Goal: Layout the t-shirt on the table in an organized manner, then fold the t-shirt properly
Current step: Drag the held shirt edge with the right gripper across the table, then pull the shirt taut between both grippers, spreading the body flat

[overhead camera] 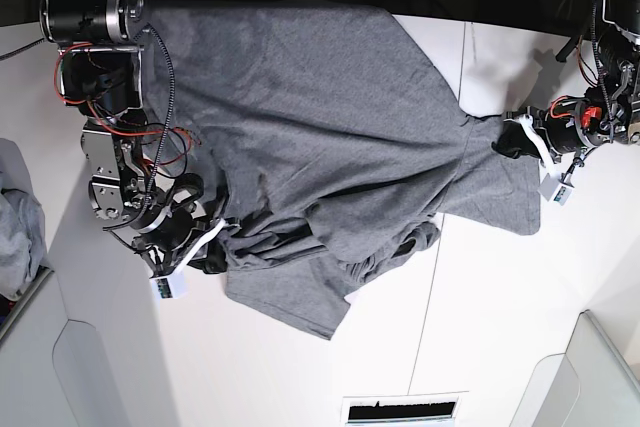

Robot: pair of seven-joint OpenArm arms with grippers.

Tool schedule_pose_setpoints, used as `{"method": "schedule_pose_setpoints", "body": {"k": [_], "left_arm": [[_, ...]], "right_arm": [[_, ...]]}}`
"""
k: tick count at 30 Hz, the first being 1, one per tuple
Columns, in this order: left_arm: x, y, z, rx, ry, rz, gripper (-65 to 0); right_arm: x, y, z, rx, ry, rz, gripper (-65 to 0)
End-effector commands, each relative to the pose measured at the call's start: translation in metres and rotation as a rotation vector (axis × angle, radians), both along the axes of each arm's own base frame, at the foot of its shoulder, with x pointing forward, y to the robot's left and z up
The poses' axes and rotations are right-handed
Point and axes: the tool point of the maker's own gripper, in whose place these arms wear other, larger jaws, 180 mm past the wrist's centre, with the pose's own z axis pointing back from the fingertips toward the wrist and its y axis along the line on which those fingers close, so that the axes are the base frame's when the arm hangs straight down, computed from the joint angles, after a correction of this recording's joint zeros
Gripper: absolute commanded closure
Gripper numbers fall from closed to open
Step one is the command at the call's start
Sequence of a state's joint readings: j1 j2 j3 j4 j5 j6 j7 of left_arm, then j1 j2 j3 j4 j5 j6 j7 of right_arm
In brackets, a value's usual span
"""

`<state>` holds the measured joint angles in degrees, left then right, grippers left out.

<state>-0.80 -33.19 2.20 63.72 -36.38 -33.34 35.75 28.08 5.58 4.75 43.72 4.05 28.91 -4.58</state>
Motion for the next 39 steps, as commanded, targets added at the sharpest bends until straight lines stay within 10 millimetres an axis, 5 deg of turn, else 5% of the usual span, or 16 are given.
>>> {"method": "schedule_pose_setpoints", "body": {"k": [1, 4, 9, 11, 14, 17, 21, 27, 32, 39], "left_arm": [[-0.004, 0.026, -0.002, 0.106, 0.039, 0.018, -0.5], [-0.004, 0.035, -0.001, 0.143, 0.043, 0.039, -0.5], [-0.001, 0.045, 0.006, 0.138, 0.033, 0.060, -1.3], [0.001, 0.048, 0.012, 0.114, 0.020, 0.068, -6.6], [0.009, 0.037, 0.030, 0.026, -0.027, 0.021, -15.5], [0.017, 0.027, 0.051, -0.034, -0.077, -0.026, -16.5], [0.034, 0.008, 0.081, -0.060, -0.168, -0.093, -16.5], [0.055, -0.029, 0.106, -0.096, -0.293, -0.148, -16.6], [0.077, -0.020, 0.085, 0.018, -0.336, 0.013, -16.6], [0.047, 0.021, 0.017, 0.093, -0.125, 0.131, -16.6]], "right_arm": [[0.020, -0.006, 0.029, 0.041, -0.083, -0.035, 0.0], [0.024, -0.016, 0.037, 0.120, -0.084, -0.099, -2.5], [0.027, -0.019, 0.060, 0.249, -0.107, -0.109, -22.4], [0.031, -0.021, 0.072, 0.277, -0.131, -0.120, -25.5], [0.034, -0.018, 0.087, 0.281, -0.150, -0.104, -25.5], [0.034, -0.005, 0.092, 0.292, -0.157, -0.084, -23.2], [0.026, 0.043, 0.081, 0.255, -0.123, 0.024, 0.0], [-0.004, 0.118, 0.046, 0.021, -0.071, 0.282, 0.0], [-0.023, 0.124, 0.005, -0.186, -0.021, 0.378, 0.0], [-0.030, 0.078, -0.028, -0.288, 0.060, 0.355, 0.0]]}}
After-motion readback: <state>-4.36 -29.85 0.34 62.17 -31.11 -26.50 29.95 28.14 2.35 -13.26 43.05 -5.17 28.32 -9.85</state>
